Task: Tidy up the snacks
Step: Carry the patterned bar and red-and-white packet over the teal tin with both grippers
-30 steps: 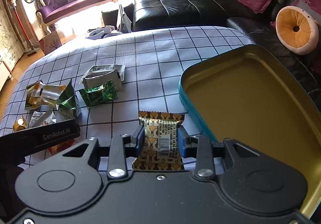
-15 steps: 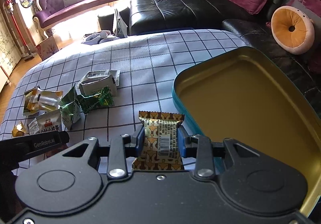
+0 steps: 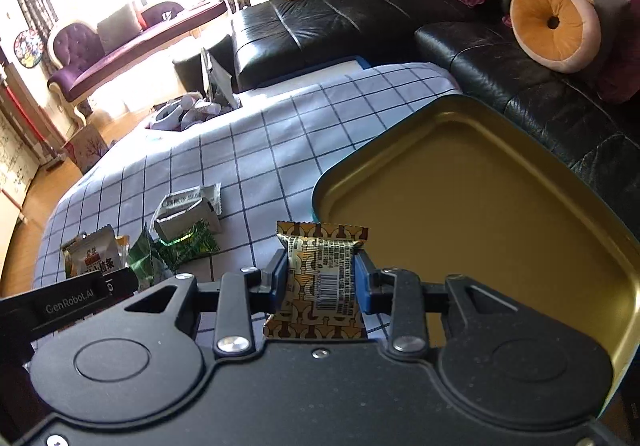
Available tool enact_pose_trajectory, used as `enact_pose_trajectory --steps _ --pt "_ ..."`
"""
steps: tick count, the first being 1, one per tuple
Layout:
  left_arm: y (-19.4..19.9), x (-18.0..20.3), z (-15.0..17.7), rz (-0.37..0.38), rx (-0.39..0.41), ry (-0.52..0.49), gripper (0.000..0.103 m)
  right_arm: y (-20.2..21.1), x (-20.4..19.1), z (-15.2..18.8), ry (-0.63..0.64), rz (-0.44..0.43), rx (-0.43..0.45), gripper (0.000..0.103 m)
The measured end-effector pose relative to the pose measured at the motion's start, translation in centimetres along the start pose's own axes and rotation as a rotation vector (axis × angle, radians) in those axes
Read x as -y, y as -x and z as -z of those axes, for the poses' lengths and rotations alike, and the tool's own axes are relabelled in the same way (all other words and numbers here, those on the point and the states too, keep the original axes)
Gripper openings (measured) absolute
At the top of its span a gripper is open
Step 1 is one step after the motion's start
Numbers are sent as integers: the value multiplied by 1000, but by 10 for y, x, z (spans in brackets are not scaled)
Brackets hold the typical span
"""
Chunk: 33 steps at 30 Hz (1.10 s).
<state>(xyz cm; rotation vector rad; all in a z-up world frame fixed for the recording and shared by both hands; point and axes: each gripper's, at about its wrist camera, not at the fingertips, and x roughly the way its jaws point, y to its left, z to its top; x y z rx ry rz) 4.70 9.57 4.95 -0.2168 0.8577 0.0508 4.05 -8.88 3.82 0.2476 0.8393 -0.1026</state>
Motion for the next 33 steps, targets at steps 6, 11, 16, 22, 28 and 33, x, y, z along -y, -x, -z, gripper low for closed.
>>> enact_pose_trajectory --steps 6,11,16,22,28,33 --pt "18 56 -15 88 45 -114 33 29 27 -16 -103 60 82 43" --pt "16 94 -8 144 36 -202 33 43 54 -25 -140 137 143 43" --pt "1 127 7 149 -13 -294 23 47 82 -29 -213 169 159 43" --pt "-15 151 15 223 -58 -305 21 39 101 -27 -256 219 146 43" --pt "-16 142 9 216 -38 -300 22 35 109 -23 -253 227 133 43" --pt "-18 120 26 231 -25 -413 39 32 114 -26 -257 194 107 43"
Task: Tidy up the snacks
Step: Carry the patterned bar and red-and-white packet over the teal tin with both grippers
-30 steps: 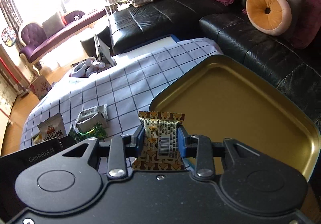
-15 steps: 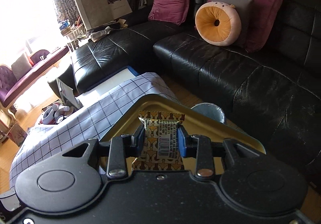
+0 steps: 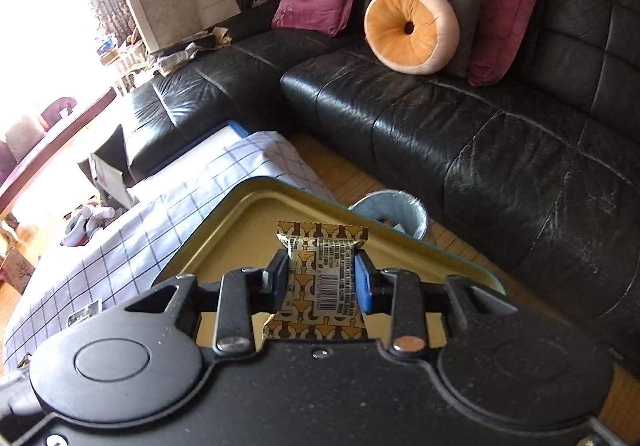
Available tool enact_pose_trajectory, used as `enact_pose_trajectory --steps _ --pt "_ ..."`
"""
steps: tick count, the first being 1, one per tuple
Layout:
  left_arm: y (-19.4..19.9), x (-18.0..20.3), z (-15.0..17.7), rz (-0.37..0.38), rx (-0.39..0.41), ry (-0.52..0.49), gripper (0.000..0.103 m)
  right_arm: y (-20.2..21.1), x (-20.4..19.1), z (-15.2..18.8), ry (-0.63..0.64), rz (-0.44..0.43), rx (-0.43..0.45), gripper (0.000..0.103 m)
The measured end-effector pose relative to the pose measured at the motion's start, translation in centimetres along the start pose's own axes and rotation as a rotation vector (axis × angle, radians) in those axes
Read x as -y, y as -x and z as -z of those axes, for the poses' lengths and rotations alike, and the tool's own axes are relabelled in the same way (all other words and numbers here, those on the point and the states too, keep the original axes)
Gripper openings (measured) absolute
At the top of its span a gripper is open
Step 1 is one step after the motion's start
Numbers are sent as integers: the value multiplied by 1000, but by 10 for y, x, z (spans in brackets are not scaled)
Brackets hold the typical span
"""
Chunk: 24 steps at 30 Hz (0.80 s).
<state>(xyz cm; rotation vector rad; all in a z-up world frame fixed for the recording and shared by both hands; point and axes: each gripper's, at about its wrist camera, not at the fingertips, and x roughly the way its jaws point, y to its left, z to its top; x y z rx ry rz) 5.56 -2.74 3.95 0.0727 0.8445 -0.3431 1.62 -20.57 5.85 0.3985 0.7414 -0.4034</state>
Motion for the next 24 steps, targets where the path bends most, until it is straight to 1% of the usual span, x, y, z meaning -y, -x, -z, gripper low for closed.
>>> enact_pose_trajectory --steps 3,7,9,13,14,15,20,24 --pt "-2 -6 19 -7 14 -58 43 -3 -2 0 -4 -2 -8 43" --pt "-7 -10 39 16 20 -174 44 -7 -4 1 -7 -22 -33 43" --pt "-11 -11 46 28 30 -206 44 -7 -6 3 -7 -23 -33 43" --pt "-19 -12 57 60 24 -249 45 -9 -9 5 -7 -31 -42 43" --pt "-20 -11 58 63 24 -262 46 -9 -9 5 -7 -31 -43 43" --pt "-22 -10 60 65 21 -273 50 -10 -9 6 -9 -32 -45 43" --pt "-27 -1 62 47 23 -309 50 -11 -9 5 -9 -46 -59 43" --pt "-38 3 55 34 6 -332 51 -13 -8 5 -9 -46 -63 43"
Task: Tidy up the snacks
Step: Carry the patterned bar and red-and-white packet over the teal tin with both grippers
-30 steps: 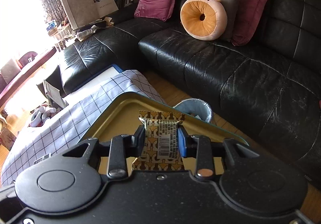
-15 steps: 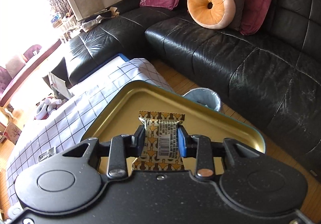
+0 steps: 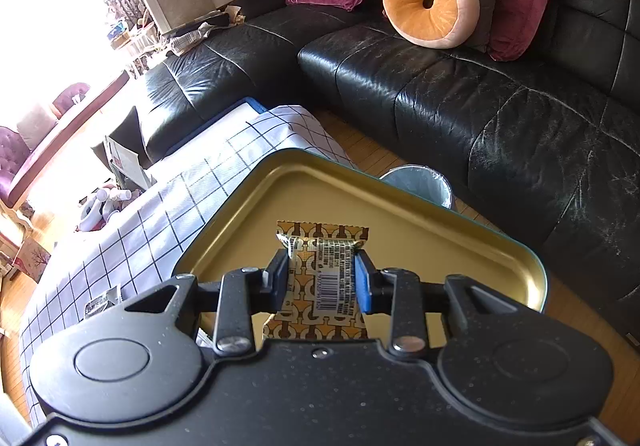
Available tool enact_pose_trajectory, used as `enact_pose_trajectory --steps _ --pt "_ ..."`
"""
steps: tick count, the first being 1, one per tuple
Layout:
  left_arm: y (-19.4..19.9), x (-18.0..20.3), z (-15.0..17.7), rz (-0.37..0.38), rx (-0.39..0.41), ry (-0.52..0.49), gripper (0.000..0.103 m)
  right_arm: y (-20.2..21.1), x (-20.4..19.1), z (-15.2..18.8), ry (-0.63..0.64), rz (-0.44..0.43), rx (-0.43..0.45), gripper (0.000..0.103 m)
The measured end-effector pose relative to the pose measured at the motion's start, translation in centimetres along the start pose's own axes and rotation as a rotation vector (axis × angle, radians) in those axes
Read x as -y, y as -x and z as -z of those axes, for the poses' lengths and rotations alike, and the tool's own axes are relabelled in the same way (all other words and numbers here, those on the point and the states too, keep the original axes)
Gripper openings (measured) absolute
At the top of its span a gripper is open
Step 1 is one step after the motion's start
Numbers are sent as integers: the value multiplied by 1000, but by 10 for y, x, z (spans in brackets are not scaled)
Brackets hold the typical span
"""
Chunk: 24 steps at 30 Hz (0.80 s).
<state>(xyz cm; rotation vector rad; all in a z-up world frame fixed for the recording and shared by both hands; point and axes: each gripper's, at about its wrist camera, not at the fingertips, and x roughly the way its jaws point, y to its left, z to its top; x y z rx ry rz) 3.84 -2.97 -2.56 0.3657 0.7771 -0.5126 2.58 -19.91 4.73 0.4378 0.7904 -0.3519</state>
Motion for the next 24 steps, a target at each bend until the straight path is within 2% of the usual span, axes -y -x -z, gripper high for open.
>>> enact_pose_trajectory --steps 8,10,13,17,21,24 --pt "-15 -8 -3 26 -40 60 50 -6 -2 -1 2 2 -18 43" --pt "-12 -16 -5 41 -50 113 39 -6 -2 -2 0 2 -17 43" --pt "-7 -31 -12 46 -71 237 38 -5 -2 -2 -4 5 -15 43" --pt "6 -43 -27 20 -33 366 37 -3 -1 -1 -11 6 -10 43" --pt "19 -39 -43 38 8 418 37 3 2 -1 -16 12 10 43" --pt "24 -31 -52 44 11 437 37 6 5 0 -10 16 19 43"
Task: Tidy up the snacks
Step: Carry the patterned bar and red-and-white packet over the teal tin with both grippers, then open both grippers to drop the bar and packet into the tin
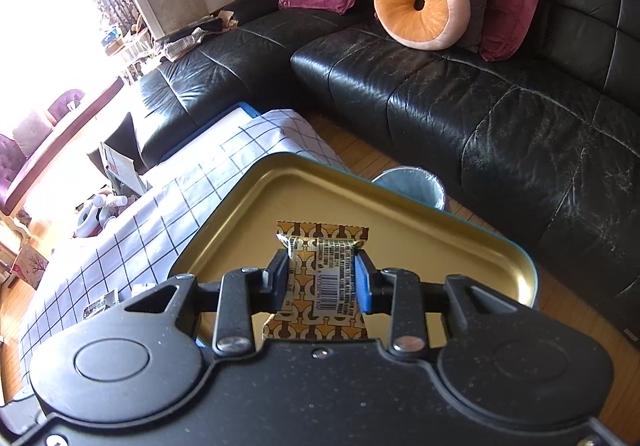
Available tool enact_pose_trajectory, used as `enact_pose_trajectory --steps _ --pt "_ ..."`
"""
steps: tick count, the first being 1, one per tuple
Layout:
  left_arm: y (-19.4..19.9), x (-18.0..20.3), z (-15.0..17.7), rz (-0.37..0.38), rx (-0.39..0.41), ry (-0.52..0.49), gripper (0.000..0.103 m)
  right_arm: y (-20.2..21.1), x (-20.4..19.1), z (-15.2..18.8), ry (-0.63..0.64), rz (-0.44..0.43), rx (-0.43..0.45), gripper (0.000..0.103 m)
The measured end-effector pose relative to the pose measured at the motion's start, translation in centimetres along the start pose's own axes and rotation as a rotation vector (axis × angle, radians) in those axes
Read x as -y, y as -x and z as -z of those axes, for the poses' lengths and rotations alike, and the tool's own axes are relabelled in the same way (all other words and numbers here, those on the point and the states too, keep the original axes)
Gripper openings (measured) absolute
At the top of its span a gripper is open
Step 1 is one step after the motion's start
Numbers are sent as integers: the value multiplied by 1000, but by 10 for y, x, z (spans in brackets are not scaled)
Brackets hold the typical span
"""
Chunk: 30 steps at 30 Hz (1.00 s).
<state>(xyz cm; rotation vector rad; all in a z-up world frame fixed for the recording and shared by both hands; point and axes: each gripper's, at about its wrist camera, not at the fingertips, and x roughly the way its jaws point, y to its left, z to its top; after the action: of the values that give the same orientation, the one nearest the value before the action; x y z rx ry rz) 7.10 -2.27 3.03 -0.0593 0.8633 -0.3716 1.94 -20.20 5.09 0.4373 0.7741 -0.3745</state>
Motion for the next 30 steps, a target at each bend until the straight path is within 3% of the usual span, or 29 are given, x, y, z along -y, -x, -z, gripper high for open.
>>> enact_pose_trajectory --steps 9,19,30 --pt "-8 39 -10 -54 8 8 37 2 12 3 49 54 6 43" --pt "-32 70 -5 -159 -51 -32 38 -1 35 7 93 107 -45 43" --pt "-44 95 2 -169 -68 -101 41 -3 53 8 96 117 -78 44"
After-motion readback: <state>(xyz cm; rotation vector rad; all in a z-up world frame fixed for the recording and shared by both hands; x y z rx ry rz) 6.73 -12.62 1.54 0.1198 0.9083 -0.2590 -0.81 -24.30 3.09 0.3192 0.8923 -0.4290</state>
